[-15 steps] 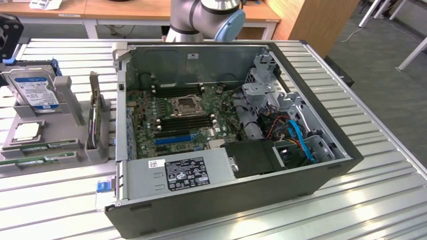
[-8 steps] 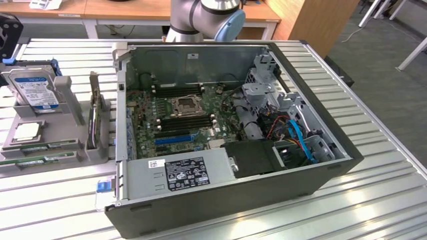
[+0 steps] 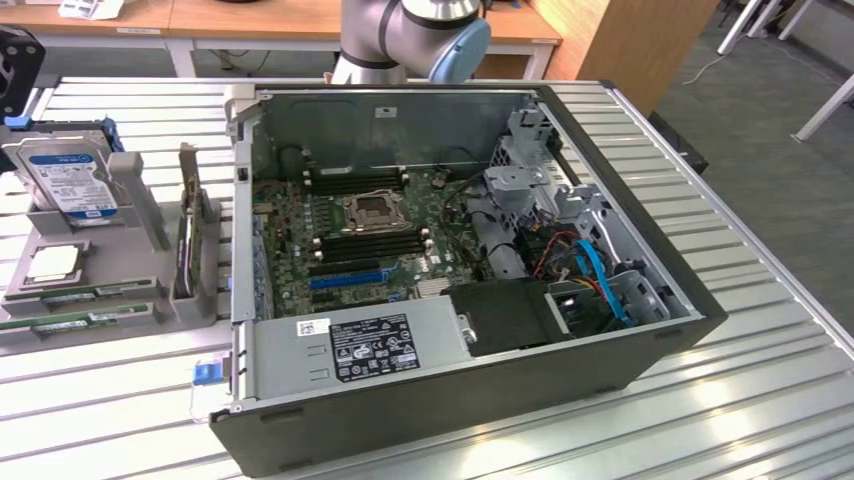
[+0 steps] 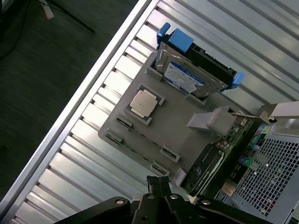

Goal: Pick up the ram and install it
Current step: 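Pick up the ram and move it above insertion slot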

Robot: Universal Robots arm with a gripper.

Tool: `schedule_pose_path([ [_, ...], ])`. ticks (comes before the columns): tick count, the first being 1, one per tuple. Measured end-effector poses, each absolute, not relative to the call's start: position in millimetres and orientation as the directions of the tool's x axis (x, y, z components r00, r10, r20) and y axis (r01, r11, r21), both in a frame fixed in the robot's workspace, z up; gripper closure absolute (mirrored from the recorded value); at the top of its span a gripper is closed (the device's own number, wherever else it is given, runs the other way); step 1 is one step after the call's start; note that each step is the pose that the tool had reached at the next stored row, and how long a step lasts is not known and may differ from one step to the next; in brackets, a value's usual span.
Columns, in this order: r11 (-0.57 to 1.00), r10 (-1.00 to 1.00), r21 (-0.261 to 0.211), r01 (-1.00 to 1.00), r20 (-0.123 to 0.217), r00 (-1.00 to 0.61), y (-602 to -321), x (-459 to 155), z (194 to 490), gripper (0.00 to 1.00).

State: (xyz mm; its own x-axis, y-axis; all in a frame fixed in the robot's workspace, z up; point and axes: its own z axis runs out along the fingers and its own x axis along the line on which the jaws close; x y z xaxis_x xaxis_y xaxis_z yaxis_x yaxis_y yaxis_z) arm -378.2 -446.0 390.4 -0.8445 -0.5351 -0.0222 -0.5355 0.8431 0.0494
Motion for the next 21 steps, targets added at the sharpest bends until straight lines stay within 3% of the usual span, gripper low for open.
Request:
schedule_pose_path([
  [21, 0.764, -0.644, 0.043, -0.644, -0.017, -0.765, -446.0, -378.1, 390.0, 0.9],
])
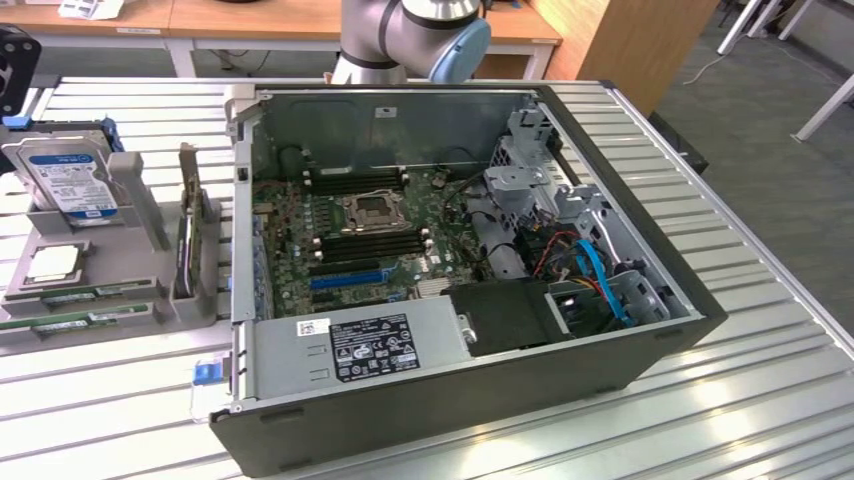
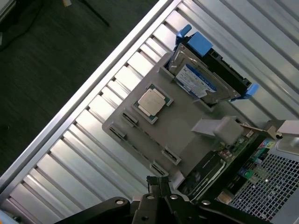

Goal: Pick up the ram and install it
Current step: 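Pick up the ram and move it above insertion slot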

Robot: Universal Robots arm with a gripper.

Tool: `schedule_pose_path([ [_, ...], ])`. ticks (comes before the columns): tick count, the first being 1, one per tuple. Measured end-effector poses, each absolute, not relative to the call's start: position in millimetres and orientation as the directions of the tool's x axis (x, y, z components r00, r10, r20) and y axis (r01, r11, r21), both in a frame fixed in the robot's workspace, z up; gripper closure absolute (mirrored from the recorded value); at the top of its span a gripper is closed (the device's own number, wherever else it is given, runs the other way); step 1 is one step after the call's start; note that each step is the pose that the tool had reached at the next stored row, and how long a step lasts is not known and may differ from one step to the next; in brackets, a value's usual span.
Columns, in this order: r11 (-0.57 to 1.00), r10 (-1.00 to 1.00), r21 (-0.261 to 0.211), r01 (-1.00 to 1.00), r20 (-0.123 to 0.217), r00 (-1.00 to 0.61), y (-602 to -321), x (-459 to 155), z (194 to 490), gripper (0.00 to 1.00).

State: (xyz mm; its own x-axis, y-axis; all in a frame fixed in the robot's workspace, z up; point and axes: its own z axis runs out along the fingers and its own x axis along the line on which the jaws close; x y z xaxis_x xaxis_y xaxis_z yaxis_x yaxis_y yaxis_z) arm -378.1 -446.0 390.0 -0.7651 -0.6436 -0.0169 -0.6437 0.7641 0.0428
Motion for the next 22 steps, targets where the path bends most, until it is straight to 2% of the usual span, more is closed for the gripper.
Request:
schedule_pose_path([
  [22, 0.671, -0.741, 0.039, -0.741, -0.013, -0.671, -446.1, -378.2, 389.7, 0.9],
])
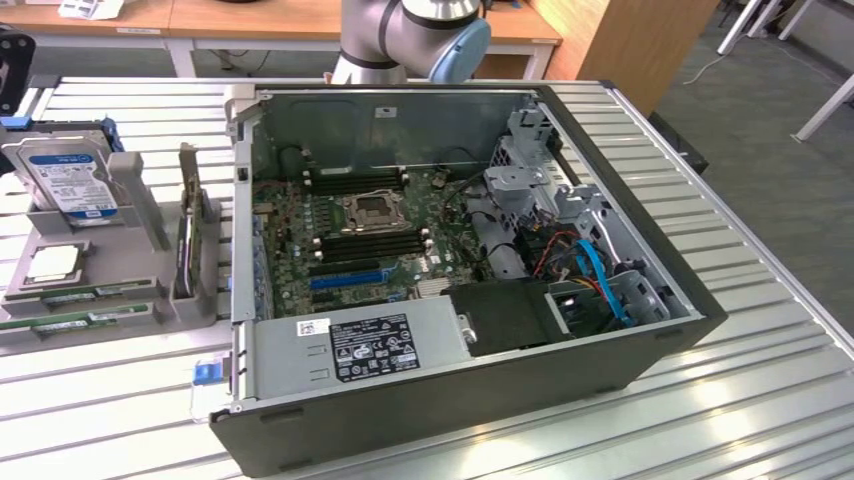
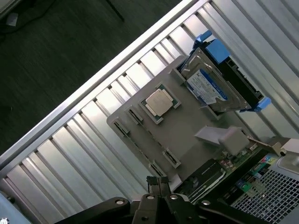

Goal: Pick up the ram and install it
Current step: 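Pick up the ram and move it above insertion slot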

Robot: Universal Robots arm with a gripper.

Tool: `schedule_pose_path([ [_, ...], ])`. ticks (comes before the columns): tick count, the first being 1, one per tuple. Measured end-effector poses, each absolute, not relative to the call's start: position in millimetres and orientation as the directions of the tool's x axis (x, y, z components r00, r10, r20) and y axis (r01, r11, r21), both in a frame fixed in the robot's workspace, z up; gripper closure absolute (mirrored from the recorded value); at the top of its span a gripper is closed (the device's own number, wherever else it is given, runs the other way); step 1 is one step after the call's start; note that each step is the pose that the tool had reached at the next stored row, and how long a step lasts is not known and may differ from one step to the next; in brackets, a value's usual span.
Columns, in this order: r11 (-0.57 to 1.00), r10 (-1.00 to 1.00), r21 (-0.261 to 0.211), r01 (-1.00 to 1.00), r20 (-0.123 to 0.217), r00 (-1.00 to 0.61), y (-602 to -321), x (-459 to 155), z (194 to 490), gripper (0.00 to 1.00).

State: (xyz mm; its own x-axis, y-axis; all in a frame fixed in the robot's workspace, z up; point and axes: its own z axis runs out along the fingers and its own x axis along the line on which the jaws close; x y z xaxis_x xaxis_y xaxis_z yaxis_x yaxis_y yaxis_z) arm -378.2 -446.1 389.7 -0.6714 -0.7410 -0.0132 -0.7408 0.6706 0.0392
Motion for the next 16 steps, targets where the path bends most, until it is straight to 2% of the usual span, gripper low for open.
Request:
schedule_pose_path([
  [16, 0.586, -0.81, 0.039, -0.809, -0.012, -0.587, -446.3, -378.2, 389.6, 0.9],
])
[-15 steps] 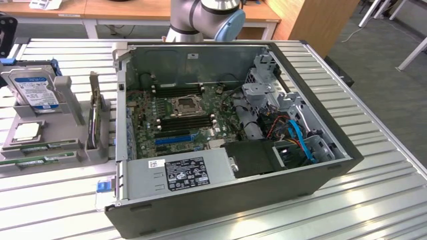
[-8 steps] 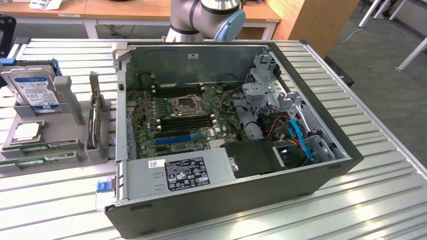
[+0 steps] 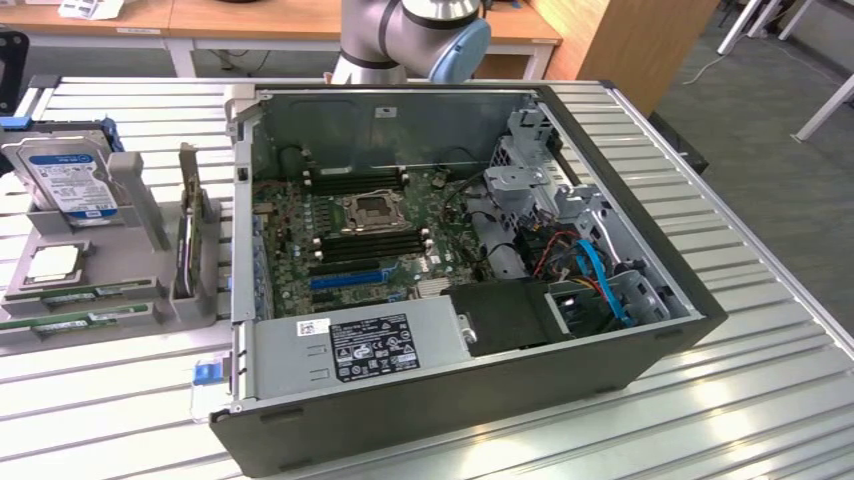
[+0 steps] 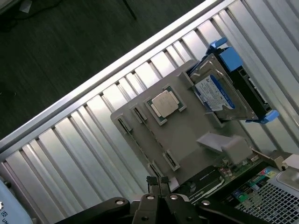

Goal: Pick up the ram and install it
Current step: 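Pick up the ram and move it above insertion slot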

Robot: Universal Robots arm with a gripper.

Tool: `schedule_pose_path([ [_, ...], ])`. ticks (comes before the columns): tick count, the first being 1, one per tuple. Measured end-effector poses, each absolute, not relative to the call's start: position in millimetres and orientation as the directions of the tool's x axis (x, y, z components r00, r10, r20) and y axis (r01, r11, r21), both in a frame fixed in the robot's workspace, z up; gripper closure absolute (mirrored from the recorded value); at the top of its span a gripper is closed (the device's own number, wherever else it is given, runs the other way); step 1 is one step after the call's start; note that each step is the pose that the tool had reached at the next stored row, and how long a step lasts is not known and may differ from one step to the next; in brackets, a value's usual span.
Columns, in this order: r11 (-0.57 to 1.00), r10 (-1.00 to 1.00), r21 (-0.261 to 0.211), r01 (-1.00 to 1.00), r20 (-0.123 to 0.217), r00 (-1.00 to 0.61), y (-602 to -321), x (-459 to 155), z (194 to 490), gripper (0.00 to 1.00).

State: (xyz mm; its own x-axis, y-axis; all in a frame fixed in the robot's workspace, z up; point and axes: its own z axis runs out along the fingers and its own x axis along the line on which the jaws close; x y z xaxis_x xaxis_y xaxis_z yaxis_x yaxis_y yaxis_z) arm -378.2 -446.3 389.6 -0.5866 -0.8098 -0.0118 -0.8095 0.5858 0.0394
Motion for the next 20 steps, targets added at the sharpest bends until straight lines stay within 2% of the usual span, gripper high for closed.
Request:
schedule_pose_path([
  [20, 0.469, -0.883, 0.04, -0.882, -0.004, -0.469, -446.5, -378.1, 389.4, 0.9],
])
